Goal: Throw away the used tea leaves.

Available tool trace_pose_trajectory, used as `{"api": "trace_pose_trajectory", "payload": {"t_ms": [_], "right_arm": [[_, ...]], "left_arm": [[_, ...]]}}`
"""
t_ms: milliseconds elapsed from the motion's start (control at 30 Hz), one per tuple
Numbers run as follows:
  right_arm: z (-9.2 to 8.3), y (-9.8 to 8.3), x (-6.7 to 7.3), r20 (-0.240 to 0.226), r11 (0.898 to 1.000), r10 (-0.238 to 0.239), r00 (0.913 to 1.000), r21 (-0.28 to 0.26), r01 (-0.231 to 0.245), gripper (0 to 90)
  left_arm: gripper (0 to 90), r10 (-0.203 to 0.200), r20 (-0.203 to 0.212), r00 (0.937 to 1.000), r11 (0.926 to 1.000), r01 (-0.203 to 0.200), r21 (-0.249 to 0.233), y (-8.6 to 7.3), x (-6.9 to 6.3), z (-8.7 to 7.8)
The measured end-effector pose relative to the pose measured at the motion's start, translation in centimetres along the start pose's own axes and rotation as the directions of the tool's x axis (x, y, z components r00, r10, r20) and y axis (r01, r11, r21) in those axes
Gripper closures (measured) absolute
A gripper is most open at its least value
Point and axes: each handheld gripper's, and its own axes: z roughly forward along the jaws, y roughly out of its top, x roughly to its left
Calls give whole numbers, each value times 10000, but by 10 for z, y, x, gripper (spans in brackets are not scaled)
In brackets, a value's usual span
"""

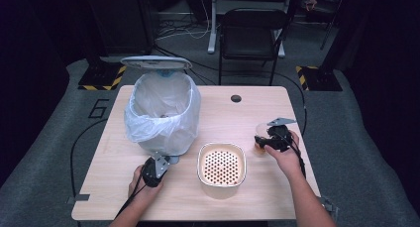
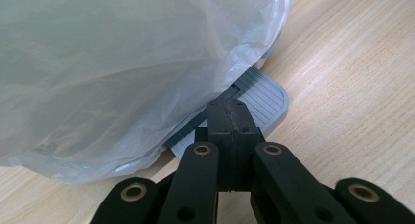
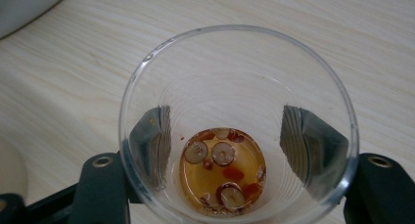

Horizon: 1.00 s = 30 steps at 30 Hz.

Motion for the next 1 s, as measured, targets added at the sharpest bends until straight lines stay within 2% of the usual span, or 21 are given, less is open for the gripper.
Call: {"api": "trace_pose_trajectory", "payload": {"t_ms": [100,133,267,400,433,500,567,600,633,667,700,733,767,800,900,933,1000], "right_arm": [[-6,9,1,-168,9992,-403,9990,-2,403,366],[-7,12,1,-239,9994,-343,9991,-44,342,367],[-13,24,2,-506,9959,-773,9957,-518,746,369],[-18,34,7,-1002,9867,-1366,9855,-1020,1264,372],[-20,39,9,-1234,9808,-1709,9775,-1157,1569,372],[-21,44,12,-1494,9758,-1929,9698,-1333,1735,373],[-23,50,15,-1732,9655,-2390,9554,-1475,2148,373],[-24,52,17,-1784,9631,-2501,9516,-1468,2256,373],[-25,56,19,-1882,9549,-2789,9417,-1587,2511,373],[-26,59,20,-1954,9522,-2874,9377,-1641,2576,374],[-27,63,22,-2076,9455,-3074,9287,-1765,2735,374],[-28,65,23,-2170,9452,-3092,9259,-1773,2741,375],[-30,68,24,-2321,9422,-3195,9187,-1806,2820,375],[-31,71,27,-2394,9443,-3107,9199,-1886,2698,375],[-36,80,31,-2782,9338,-3395,8985,-2147,2863,377],[-37,82,32,-2838,9315,-3441,8950,-2225,2876,377],[-40,88,36,-3038,9254,-3584,8828,-2406,2929,378]], "left_arm": [[900,43,7,10000,10000,-43,35,0,0,0],[900,49,4,10000,10000,-49,40,0,0,0],[900,45,6,10000,10000,-46,43,0,0,0],[900,38,10,10000,10000,-38,42,0,0,0],[900,1,-3,10000,10000,-1,2,0,0,0],[900,43,8,10000,10000,-43,43,0,0,0],[900,53,1,10000,10000,-53,40,0,0,0],[900,48,-13,10000,10000,-48,25,0,0,0],[900,52,3,10000,10000,-52,41,0,0,0],[900,51,-11,10000,10000,-51,26,0,0,0],[900,44,-2,10000,10000,-44,30,0,0,0],[900,45,17,10000,10000,-45,42,0,0,0],[900,43,11,10000,10000,-43,38,0,0,0],[900,41,14,10000,10000,-41,40,0,0,0],[900,42,-2,10000,10000,-42,28,0,0,0],[900,41,17,10000,10000,-41,42,0,0,0],[900,38,-33,10000,10000,-38,0,0,0,0]]}}
